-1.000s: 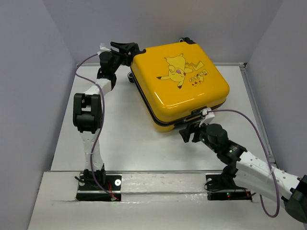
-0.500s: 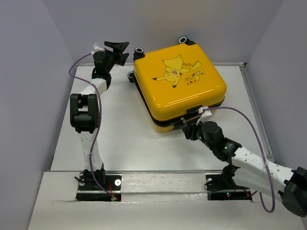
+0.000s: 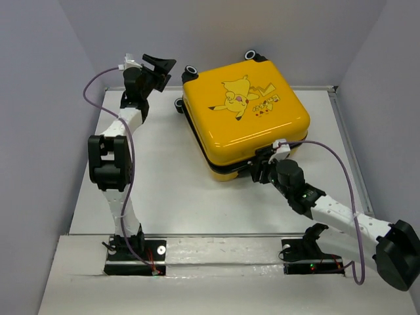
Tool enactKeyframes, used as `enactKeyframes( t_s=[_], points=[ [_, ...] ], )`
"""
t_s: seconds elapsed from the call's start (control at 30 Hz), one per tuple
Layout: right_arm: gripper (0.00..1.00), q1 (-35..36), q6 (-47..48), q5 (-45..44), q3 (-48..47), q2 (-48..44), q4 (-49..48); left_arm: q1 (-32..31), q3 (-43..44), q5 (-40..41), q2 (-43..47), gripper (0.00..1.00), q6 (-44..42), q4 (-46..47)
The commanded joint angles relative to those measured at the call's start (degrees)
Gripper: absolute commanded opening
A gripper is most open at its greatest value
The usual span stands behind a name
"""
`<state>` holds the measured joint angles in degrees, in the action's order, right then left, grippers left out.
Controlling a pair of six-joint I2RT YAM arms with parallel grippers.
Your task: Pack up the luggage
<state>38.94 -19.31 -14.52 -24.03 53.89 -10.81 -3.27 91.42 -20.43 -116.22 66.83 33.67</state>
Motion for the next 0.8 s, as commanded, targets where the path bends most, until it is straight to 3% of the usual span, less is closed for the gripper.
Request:
enactKeyframes(
  t_s=[0.0, 0.07, 0.1, 0.2, 0.33, 0.37, 0.4, 0.47, 0.5, 0.6, 0.67, 0.77],
  points=[
    [0.56, -0.79, 1.82, 2.48, -2.6, 4.02, -9.31, -0.16, -7.46, 4.77, 11.18, 0.93, -12.33, -3.52],
    [0.54, -0.79, 1.3, 3.36, -2.69, 5.44, -10.29, -1.47, -19.37, 9.42, 17.74, 0.95, -13.99, -1.95],
    [0.54, -0.79, 1.29, 3.8, -2.69, 5.44, -10.29, -1.48, -19.43, 11.09, 20.14, 0.95, -14.53, -1.16],
    [0.54, -0.79, 0.33, 4.85, -1.46, 4.47, -11.34, -4.11, -32.15, 19.26, 29.46, 0.95, -16.55, 1.04],
    [0.47, -0.79, 0.41, 4.24, -0.93, 5.26, -12.04, -8.94, -48.47, 26.39, 36.93, 0.87, -18.57, 2.19],
    [0.43, -0.79, 0.41, 4.24, -0.93, 5.7, -12.65, -10.25, -50.87, 27.71, 37.9, 0.83, -18.58, 3.49],
    [0.4, -0.79, 0.07, 4.24, -0.84, 6.31, -12.92, -12.88, -55.77, 28.16, 39.74, 0.73, -17.36, 4.03],
    [0.34, -0.79, -0.2, 4.42, -0.67, 6.49, -13.36, -15.88, -60.11, 28.51, 41.42, 0.61, -16.99, 7.7],
    [0.3, -0.79, -0.29, 4.42, -0.67, 6.32, -13.45, -19.11, -61.69, 27.82, 42.47, 0.48, -17.78, 8.77],
    [0.14, -0.79, -0.2, 3.71, -0.32, 5.01, -13.45, -26.58, -64.69, 27.19, 43.36, 0.27, -21.82, 8.08],
    [0.07, -0.79, -0.2, 4.85, -0.14, 4.21, -13.28, -29.15, -65.57, 26.59, 42.75, 0.22, -21.22, 7.55],
    [0.07, -0.79, 0.15, 8.88, 0.39, 2.37, -12.84, -33.29, -65.14, 25.18, 41.43, 0.2, -22.35, 9.12]
  ],
)
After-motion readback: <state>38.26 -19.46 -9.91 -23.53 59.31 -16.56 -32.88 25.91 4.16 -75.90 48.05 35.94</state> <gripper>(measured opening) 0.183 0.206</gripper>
